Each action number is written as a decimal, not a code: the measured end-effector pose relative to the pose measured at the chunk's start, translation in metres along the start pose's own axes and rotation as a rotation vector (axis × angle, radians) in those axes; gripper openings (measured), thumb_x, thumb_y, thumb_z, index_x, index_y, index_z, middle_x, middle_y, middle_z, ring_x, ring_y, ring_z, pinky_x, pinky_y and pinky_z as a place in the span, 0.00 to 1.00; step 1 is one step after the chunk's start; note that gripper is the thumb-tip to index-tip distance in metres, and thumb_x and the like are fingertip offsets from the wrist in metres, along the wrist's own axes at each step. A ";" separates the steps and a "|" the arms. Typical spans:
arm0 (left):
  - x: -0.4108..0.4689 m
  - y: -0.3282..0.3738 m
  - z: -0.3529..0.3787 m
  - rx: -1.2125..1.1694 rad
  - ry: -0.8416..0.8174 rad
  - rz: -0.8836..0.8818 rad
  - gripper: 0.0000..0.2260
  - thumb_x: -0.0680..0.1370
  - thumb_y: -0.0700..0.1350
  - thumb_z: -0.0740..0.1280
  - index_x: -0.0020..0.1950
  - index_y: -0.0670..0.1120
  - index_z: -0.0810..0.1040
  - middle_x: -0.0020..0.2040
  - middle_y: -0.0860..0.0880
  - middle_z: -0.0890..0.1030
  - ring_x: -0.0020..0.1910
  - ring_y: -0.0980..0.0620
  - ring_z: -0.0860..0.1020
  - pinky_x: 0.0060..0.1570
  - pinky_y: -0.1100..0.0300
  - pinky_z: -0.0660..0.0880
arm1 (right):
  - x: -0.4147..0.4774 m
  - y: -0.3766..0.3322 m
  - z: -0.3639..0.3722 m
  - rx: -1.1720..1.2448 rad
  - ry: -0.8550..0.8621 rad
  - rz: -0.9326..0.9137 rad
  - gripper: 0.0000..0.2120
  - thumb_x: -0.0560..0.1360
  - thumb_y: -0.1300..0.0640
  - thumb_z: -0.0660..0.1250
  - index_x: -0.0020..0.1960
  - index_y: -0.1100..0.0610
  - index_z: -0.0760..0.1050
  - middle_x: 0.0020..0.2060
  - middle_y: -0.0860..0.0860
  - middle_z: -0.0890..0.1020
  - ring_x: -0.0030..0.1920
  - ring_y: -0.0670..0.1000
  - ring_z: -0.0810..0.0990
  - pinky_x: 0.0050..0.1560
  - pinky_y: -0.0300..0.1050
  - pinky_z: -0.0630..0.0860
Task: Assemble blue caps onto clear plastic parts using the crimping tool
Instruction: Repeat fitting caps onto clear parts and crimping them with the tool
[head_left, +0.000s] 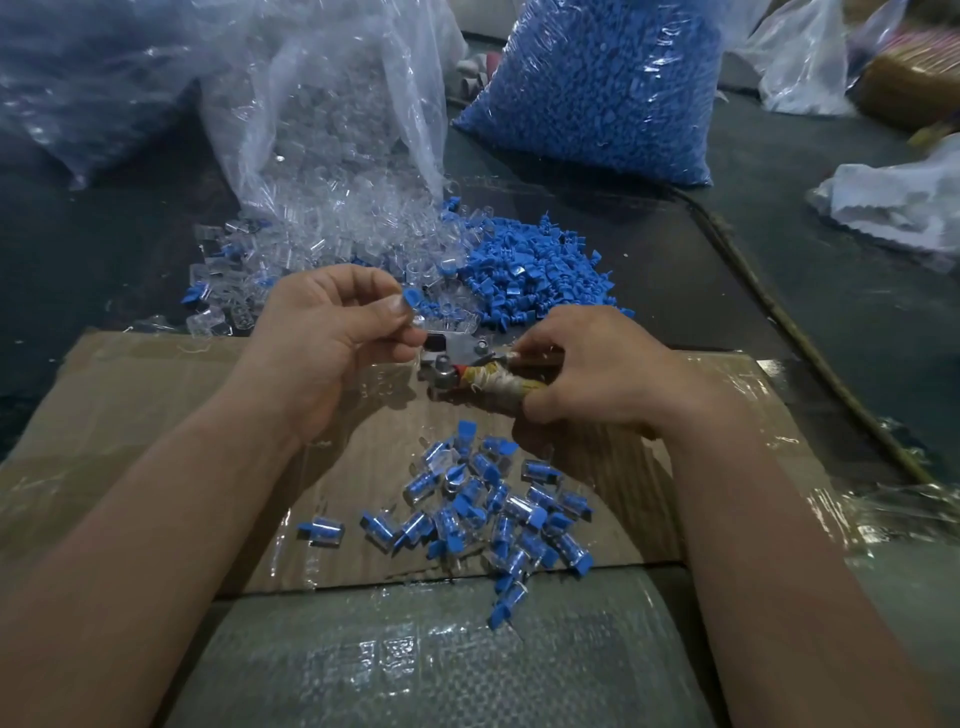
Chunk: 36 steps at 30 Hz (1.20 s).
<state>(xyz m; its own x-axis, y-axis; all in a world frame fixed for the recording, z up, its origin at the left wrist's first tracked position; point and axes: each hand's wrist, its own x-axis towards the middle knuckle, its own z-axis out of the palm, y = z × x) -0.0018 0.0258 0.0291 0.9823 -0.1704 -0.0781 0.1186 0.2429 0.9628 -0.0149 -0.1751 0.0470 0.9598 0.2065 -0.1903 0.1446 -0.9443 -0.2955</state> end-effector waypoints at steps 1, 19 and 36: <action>0.000 0.000 0.000 -0.003 0.004 0.000 0.04 0.70 0.31 0.63 0.40 0.39 0.73 0.26 0.49 0.79 0.27 0.54 0.79 0.28 0.67 0.76 | 0.001 -0.001 0.000 -0.012 0.008 0.004 0.15 0.63 0.46 0.72 0.49 0.45 0.76 0.37 0.40 0.72 0.39 0.43 0.71 0.38 0.42 0.69; 0.002 -0.005 -0.001 0.017 0.062 0.105 0.07 0.74 0.31 0.62 0.40 0.42 0.73 0.28 0.51 0.80 0.30 0.55 0.80 0.31 0.67 0.76 | -0.002 -0.010 0.003 0.120 0.322 -0.030 0.11 0.68 0.60 0.65 0.45 0.49 0.65 0.34 0.41 0.69 0.34 0.41 0.67 0.32 0.38 0.60; -0.002 -0.004 0.006 0.062 0.087 0.174 0.08 0.74 0.31 0.63 0.39 0.43 0.74 0.33 0.49 0.80 0.31 0.56 0.79 0.32 0.67 0.76 | 0.002 -0.017 0.011 0.124 0.200 -0.068 0.11 0.70 0.57 0.64 0.46 0.50 0.62 0.38 0.42 0.66 0.38 0.41 0.66 0.35 0.37 0.61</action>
<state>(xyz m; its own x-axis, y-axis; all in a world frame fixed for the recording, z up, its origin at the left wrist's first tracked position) -0.0054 0.0195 0.0266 0.9964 -0.0470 0.0710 -0.0601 0.2018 0.9776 -0.0186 -0.1559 0.0409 0.9792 0.2021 0.0200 0.1919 -0.8887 -0.4163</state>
